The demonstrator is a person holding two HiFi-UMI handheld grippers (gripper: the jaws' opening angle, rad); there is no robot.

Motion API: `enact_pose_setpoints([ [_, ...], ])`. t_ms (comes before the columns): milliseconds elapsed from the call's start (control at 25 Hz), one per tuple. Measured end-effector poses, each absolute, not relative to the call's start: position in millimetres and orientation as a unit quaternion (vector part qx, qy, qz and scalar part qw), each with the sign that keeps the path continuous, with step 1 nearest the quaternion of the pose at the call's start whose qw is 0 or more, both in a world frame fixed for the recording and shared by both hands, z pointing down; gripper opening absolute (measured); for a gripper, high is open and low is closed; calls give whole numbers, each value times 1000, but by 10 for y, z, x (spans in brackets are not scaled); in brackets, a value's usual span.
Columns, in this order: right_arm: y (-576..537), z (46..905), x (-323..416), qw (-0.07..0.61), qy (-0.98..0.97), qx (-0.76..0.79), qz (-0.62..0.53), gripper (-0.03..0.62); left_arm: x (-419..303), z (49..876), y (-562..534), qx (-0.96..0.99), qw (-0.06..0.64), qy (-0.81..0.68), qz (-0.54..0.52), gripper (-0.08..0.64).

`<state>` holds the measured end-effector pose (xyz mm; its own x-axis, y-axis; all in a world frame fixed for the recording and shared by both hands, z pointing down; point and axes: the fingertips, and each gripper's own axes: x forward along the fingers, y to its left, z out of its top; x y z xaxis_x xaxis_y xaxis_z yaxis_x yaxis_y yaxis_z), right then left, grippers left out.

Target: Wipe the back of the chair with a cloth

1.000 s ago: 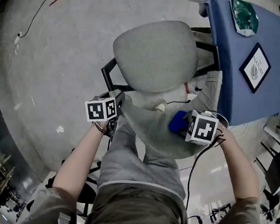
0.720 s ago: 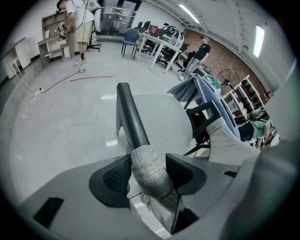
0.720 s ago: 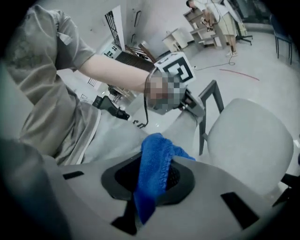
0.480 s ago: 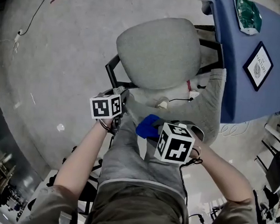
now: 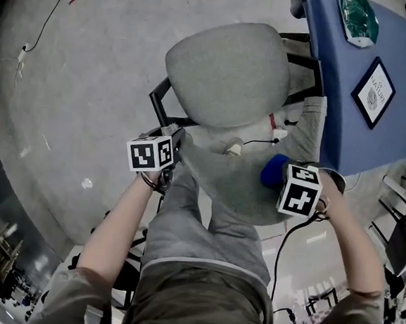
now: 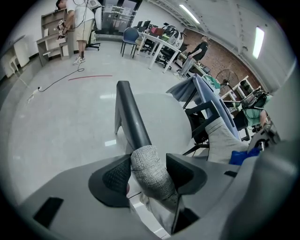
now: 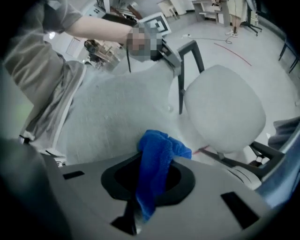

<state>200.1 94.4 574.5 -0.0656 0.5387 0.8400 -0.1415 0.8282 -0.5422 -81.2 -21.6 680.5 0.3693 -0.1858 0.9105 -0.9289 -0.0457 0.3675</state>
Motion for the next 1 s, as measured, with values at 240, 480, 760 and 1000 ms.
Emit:
enact_pose_setpoints([
  [240,142,6012,2670,711,-657,-15,250,77,-807,6809,-214,632,535,-438,350,255],
  [480,440,6153,2408,701,-654,-48,279,77,-809,6810,-210,632,535,-440,348,255],
  [760,1037,6072,1317,626,-687,-135,342,77,-800,6831,-219,633,536,-437,347,256],
  [1000,847,5783,135,493,-779,-115,370,77,-810,6832,-223,632,538,-434,351,258],
])
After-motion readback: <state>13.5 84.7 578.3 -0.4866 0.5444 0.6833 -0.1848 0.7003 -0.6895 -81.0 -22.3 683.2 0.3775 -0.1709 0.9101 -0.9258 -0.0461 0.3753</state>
